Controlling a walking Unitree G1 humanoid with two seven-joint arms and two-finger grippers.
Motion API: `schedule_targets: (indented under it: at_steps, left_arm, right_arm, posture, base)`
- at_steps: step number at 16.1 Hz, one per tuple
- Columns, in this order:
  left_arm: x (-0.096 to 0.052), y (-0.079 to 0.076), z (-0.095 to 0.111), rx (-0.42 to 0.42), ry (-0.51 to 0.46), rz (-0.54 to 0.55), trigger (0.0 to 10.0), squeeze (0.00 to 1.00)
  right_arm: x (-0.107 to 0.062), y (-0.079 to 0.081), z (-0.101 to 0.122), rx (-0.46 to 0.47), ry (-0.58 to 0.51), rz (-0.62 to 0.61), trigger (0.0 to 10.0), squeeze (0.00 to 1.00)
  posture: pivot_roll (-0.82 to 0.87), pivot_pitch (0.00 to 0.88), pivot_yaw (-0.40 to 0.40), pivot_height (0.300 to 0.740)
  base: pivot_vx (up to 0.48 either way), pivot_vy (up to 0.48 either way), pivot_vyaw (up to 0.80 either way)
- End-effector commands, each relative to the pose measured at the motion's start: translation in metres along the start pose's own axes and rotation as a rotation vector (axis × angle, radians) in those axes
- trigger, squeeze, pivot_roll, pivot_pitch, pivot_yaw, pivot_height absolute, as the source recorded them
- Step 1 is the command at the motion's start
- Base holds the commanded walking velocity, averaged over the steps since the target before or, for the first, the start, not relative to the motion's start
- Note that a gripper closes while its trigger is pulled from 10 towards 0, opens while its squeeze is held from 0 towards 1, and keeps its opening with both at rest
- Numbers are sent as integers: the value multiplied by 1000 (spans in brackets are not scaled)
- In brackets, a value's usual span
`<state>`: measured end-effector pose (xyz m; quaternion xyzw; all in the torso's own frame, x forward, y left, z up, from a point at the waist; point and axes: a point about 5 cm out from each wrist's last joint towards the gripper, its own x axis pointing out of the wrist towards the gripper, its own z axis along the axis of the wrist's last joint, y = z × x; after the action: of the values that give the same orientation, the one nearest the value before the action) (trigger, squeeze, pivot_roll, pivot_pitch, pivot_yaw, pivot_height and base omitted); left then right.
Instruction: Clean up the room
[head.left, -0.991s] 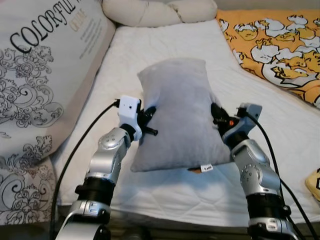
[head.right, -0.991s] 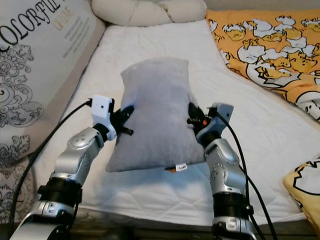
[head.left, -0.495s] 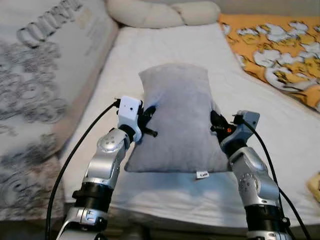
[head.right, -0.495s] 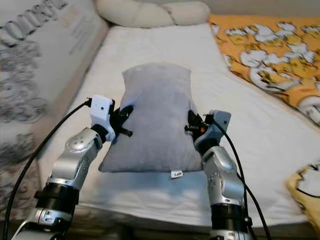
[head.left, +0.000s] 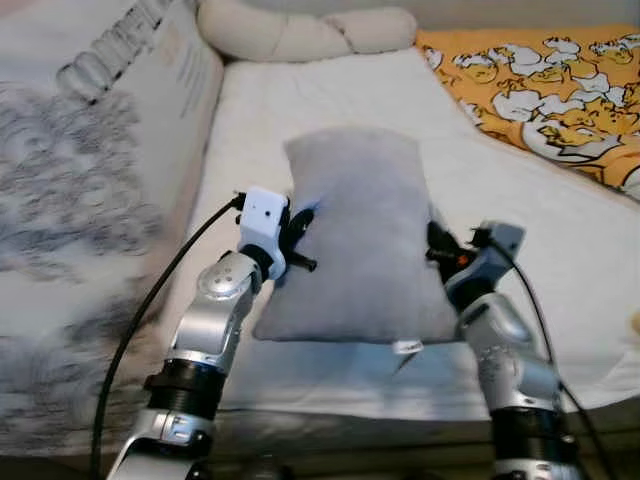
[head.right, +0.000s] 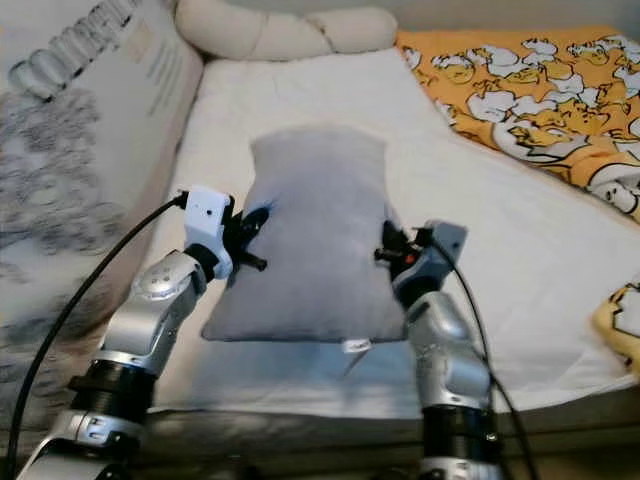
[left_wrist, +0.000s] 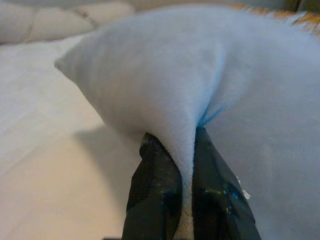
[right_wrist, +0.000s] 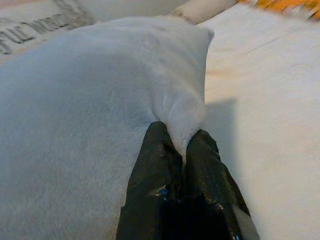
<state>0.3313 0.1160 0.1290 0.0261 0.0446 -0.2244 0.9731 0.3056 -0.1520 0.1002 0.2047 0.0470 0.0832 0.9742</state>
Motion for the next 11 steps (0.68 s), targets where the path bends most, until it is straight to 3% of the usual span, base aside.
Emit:
schedule_targets:
  at_steps: [1, 5, 11]
  left_arm:
    - [-2, 8, 8, 10, -30, 41, 10000, 0]
    - [-2, 7, 8, 3, -24, 48, 10000, 0]
    - [-1, 8, 10, 4, -42, 58, 10000, 0]
  right_arm:
    - [3, 2, 8, -1, -32, -1, 10000, 0]
    - [2, 0, 10, 20, -42, -16, 10000, 0]
    - [2, -2, 9, -22, -36, -18, 10000, 0]
  posture:
    - [47, 0, 62, 740]
    - [42, 0, 70, 740]
    - [37, 0, 79, 740]
  base:
    - [0, 420, 0]
    - [0, 69, 0]
    - [0, 0, 0]
